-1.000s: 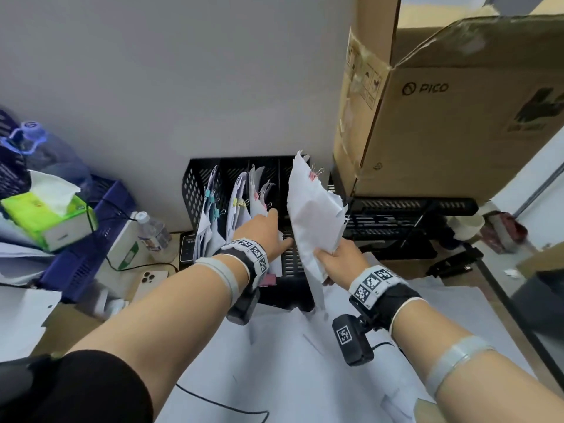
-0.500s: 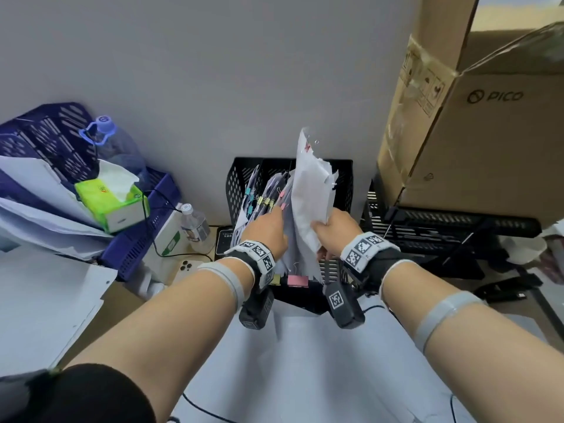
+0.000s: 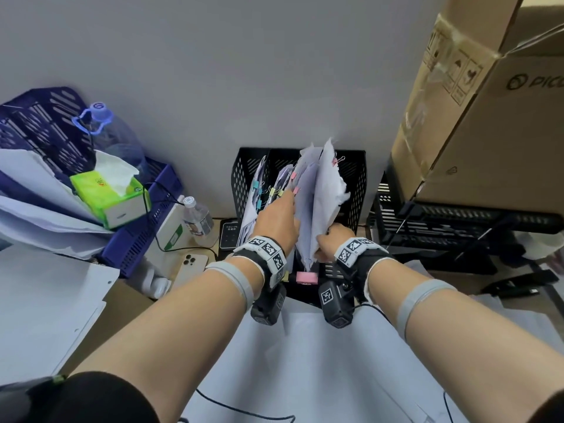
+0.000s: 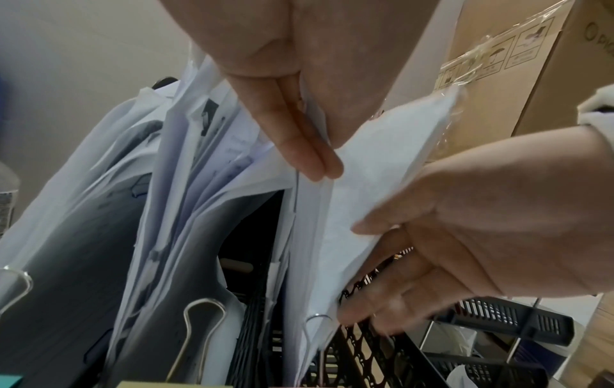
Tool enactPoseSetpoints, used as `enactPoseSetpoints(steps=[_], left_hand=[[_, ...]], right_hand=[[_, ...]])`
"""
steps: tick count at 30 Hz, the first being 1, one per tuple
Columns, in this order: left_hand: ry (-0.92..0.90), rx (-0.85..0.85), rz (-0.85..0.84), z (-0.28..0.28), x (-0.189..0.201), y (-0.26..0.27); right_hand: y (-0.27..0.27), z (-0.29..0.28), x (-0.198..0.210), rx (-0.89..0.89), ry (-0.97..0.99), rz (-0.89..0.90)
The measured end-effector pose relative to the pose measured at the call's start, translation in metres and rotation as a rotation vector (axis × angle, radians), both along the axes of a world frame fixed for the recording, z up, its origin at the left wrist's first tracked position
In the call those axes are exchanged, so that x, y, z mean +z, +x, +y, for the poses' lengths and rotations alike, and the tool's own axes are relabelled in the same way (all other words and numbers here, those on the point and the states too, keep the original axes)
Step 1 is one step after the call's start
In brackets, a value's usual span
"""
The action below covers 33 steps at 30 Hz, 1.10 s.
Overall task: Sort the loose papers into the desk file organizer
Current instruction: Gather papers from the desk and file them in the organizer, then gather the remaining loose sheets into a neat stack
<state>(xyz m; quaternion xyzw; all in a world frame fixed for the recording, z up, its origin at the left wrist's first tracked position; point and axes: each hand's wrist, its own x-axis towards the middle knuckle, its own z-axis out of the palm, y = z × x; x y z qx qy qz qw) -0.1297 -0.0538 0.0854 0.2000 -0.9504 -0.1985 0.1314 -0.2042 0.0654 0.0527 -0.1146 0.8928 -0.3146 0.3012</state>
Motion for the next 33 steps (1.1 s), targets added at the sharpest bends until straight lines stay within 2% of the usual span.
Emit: enactPoseSetpoints(steps=[2,5,10,13,17,20,22,24,26,29,31,33], left_hand=[[0.008,-0.016,0.001,0.0,-0.002,-0.001],[0.025,-0.072,-0.029,0.002,-0.003,-0.002],[0.113,-0.198,-0.056,0.011,-0.011,0.003],[0.164,-0.288,-0.023,0.014,-0.016,0.015],[0.291,-0.326,0.105,0.017,-0.023,0.041],[0.309,-0.36,0.055,0.019,-0.039,0.06],[0.373,-0.364,-0.058,0.02,-0.052,0.075],[0.432,-0.366,-0.239,0.02,-0.067,0.091],[0.409,-0.365,-0.451,0.02,-0.09,0.109],[0.312,-0.208,-0.732,0.015,-0.126,0.137],[0.354,-0.08,-0.877,0.015,-0.149,0.157],[0.436,0.005,-0.946,0.017,-0.162,0.174]], right_hand=[[-0.002,0.0,-0.005,-0.01,-0.051,-0.022],[0.003,0.001,0.003,-0.092,-0.114,0.057],[0.008,0.003,0.003,-0.144,-0.16,0.072],[0.006,0.013,-0.028,-0.113,-0.189,0.016],[0.036,0.041,-0.044,-0.226,-0.21,-0.027],[0.069,0.065,-0.058,-0.277,-0.113,-0.004],[0.086,0.081,-0.078,-0.288,-0.041,-0.026],[0.104,0.092,-0.09,-0.273,0.063,-0.026],[0.126,0.105,-0.102,-0.228,0.2,-0.028],[0.159,0.124,-0.125,-0.174,0.45,-0.094],[0.18,0.135,-0.137,-0.153,0.591,-0.137],[0.197,0.14,-0.145,-0.152,0.645,-0.177]])
